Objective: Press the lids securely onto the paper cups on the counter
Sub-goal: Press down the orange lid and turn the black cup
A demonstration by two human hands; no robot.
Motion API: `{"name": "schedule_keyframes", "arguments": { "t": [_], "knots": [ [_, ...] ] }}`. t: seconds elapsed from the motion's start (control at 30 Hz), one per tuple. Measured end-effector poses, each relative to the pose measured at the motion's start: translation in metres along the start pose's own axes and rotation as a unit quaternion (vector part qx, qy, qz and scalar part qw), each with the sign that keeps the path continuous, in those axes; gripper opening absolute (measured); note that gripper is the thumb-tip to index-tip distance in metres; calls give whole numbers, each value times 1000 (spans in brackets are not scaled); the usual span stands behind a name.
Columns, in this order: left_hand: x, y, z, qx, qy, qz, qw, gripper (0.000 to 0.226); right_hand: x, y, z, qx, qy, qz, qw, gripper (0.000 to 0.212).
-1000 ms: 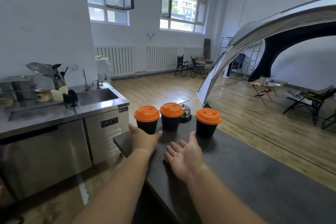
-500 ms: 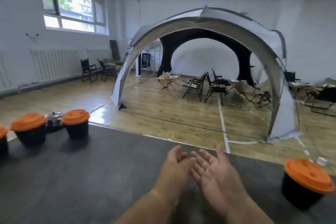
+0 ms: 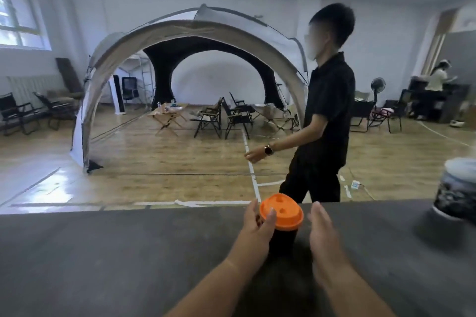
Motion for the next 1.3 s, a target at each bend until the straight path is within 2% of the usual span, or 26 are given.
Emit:
{"name": "schedule_keyframes", "arguments": {
  "t": [0.07, 0.17, 0.3, 0.43, 0.53, 0.73, 0.93, 1.07, 1.17, 1.3],
  "knots": [
    [-3, -4, 1, 7, 1, -20, 1000, 73, 13, 11, 4, 27, -64, -27, 997, 68],
    [-19, -12, 3, 37, 71, -7, 997, 61, 33, 16, 17, 24, -100, 4, 995, 74],
    [-37, -26, 5, 63, 122, 6, 991, 70, 48, 7, 21, 39, -134, 32, 990, 54],
    [-38, -35, -1, 82, 116, -10, 990, 45, 50, -6, -5, 132, -84, -40, 987, 29],
    [-39, -39, -6, 92, 118, -3, 989, 45, 58, -14, -18, 149, -93, -49, 983, 21],
    [-38, -43, -9, 91, 112, -15, 990, 26, 53, 2, -30, 134, -104, -62, 984, 23],
    [-35, -45, -8, 90, 120, -22, 988, 37, 39, 19, -12, 131, -138, -59, 980, 34],
    [-35, -43, -9, 92, 120, -21, 988, 49, 36, 27, -3, 86, -136, -67, 985, 36],
    [-34, -42, -9, 94, 119, -17, 988, 43, 38, 30, 10, 58, -144, -75, 985, 32],
    [-33, -42, -8, 100, 123, -6, 987, 43, 41, 36, 21, -9, -152, -31, 988, 41]
  ]
}}
Point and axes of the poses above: each hand's wrist, its own z-axis away from the middle knuckle, its own x-axis out of the palm, y = z × x, the point moved 1 cm from there along -z, towards the middle knuckle, and after that the axes turned 1 degree about -x, right-handed, at the moved point
